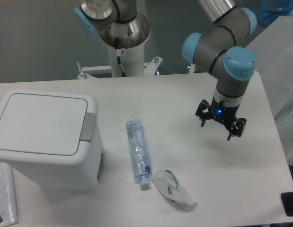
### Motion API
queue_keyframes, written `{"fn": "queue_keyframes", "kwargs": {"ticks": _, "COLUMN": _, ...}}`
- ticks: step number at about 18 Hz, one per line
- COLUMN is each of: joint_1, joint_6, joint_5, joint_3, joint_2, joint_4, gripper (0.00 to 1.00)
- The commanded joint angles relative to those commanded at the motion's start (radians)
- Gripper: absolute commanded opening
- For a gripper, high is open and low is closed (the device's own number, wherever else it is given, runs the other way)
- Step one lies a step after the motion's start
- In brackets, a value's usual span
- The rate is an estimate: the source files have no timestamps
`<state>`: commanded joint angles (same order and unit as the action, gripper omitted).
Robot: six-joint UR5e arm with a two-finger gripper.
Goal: Open the trash can
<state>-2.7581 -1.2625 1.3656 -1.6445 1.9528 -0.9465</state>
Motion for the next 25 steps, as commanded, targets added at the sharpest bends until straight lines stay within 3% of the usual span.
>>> {"fn": "queue_keyframes", "kwargs": {"ticks": 3, "joint_1": 0.001, "joint_6": 0.062, "joint_5": -0.124, "joint_3": 0.015, "joint_2": -0.002, "joint_4": 0.000, "gripper": 1.00}}
{"fn": "queue_keyframes", "kwargs": {"ticks": 6, "joint_1": 0.024, "joint_6": 0.224, "joint_5": -0.154, "joint_3": 0.077, "joint_2": -0.005, "joint_4": 0.000, "gripper": 1.00}}
{"fn": "queue_keyframes", "kwargs": {"ticks": 15, "joint_1": 0.204, "joint_6": 0.649, "joint_5": -0.239, "joint_3": 0.256, "joint_2": -0.012, "joint_4": 0.000, "gripper": 1.00}}
{"fn": "queue_keyframes", "kwargs": {"ticks": 20, "joint_1": 0.259, "joint_6": 0.723, "joint_5": -0.318, "joint_3": 0.235, "joint_2": -0.096, "joint_4": -0.011, "gripper": 1.00}}
{"fn": "queue_keyframes", "kwargs": {"ticks": 25, "joint_1": 0.325, "joint_6": 0.732, "joint_5": -0.367, "joint_3": 0.138, "joint_2": -0.181, "joint_4": -0.006, "gripper": 1.00}}
